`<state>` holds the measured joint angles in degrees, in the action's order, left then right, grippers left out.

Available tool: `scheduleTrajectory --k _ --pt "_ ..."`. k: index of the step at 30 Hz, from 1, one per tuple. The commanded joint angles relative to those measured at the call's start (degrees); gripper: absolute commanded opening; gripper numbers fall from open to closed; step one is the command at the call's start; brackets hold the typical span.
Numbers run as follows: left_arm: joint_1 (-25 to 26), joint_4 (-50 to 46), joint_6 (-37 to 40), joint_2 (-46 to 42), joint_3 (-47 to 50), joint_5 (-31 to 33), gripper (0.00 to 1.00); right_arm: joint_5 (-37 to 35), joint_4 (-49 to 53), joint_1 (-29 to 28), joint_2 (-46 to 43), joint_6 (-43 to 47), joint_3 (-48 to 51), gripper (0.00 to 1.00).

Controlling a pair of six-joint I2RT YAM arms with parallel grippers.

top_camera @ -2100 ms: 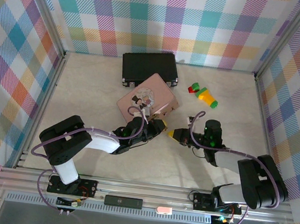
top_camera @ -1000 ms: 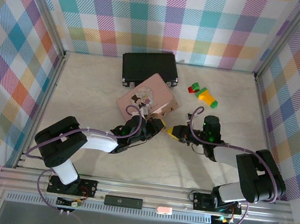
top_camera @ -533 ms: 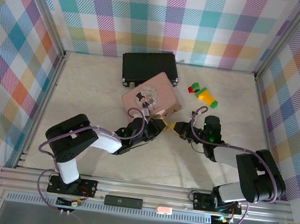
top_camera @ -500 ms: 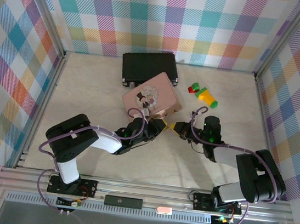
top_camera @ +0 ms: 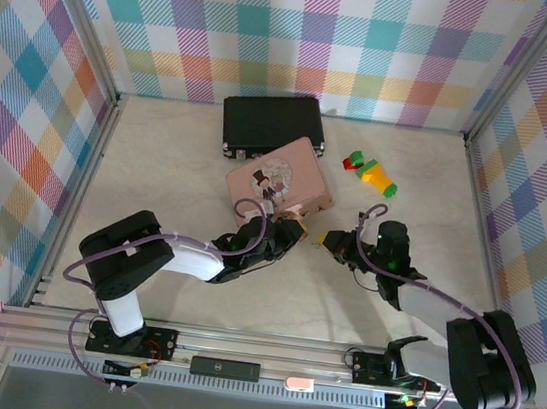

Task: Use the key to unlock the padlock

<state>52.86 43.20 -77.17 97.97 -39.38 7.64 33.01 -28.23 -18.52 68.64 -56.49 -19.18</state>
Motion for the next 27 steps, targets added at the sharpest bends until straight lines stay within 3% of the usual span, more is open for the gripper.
scheduleTrajectory --k 1,6,8,13,21,25,27 --pt "0.62 -10.59 1.31 -4.97 -2.89 5.31 0.00 1.41 8.01 2.83 -2.33 4.21 -0.26 0.00" --pt "1.58 -25.74 2.37 -10.17 -4.08 13.31 0.00 4.20 12.36 5.96 -3.29 8.00 -2.21 0.00" --pt "1.82 -26.49 1.97 -10.95 -3.09 15.75 0.00 4.84 11.89 6.64 -3.11 8.24 -2.48 0.00" --pt "2.16 -20.96 0.14 -7.34 -1.05 18.46 0.00 6.36 14.28 7.62 -3.76 8.75 -5.25 0.00" --pt "3.10 -6.71 -0.78 5.91 -5.38 14.59 0.01 5.31 25.86 7.82 -10.21 13.94 -9.64 0.00" --pt "3.12 -5.04 -0.29 8.33 -6.84 13.29 0.32 5.83 27.07 8.62 -10.53 14.89 -10.18 0.00" --pt "3.15 -6.19 0.60 7.40 -6.54 13.47 0.42 6.30 27.80 9.26 -10.68 15.49 -10.80 0.00"
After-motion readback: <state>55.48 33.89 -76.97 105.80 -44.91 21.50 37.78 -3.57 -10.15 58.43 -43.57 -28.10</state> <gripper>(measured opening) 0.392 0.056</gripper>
